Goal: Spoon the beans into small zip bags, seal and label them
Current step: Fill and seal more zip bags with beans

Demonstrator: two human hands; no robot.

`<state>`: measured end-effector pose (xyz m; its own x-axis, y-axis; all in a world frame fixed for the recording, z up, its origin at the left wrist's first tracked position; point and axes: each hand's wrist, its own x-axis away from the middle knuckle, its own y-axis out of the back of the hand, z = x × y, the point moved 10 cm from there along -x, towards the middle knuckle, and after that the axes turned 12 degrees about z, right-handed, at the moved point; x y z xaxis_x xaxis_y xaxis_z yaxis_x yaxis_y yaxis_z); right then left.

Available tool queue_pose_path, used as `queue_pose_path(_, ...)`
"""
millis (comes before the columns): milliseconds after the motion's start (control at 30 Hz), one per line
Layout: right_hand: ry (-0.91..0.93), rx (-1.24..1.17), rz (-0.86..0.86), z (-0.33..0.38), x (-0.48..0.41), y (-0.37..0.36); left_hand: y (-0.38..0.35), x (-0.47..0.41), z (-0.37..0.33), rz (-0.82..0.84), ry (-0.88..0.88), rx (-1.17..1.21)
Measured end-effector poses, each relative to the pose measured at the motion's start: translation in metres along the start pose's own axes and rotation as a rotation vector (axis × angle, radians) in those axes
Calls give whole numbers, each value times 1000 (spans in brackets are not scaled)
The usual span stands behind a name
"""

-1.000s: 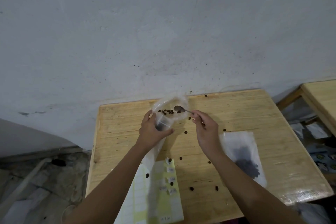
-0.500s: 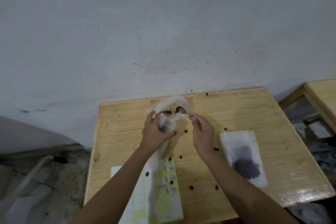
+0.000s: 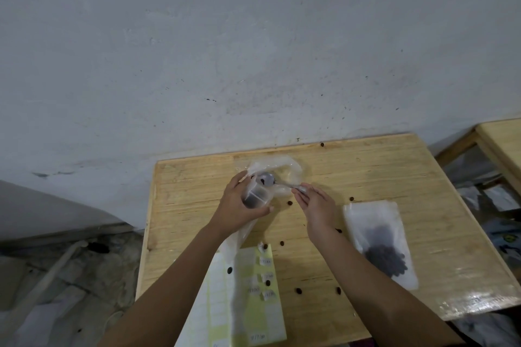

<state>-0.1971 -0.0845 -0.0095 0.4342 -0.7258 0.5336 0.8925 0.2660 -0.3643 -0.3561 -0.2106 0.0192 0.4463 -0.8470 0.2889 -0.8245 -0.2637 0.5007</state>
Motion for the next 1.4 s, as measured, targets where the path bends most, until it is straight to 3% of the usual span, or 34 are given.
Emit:
queue_pose_path(433, -223, -161, -35, -26, 0, -4, -4, 2, 1, 79, -21, 75)
queue_pose_path(633, -215, -174, -76, -17, 1, 4, 3, 1, 7, 30, 0, 59)
queue_pose_path(900, 16, -28, -84, 42, 6, 13, 11, -4, 18, -47, 86, 2)
queue_pose_path(1233, 324, 499, 237, 74, 28, -41, 8, -6, 11, -25, 55, 5)
queue_pose_path(1400, 552, 473, 71, 101, 39, -23, 10, 0, 11, -28, 18, 77)
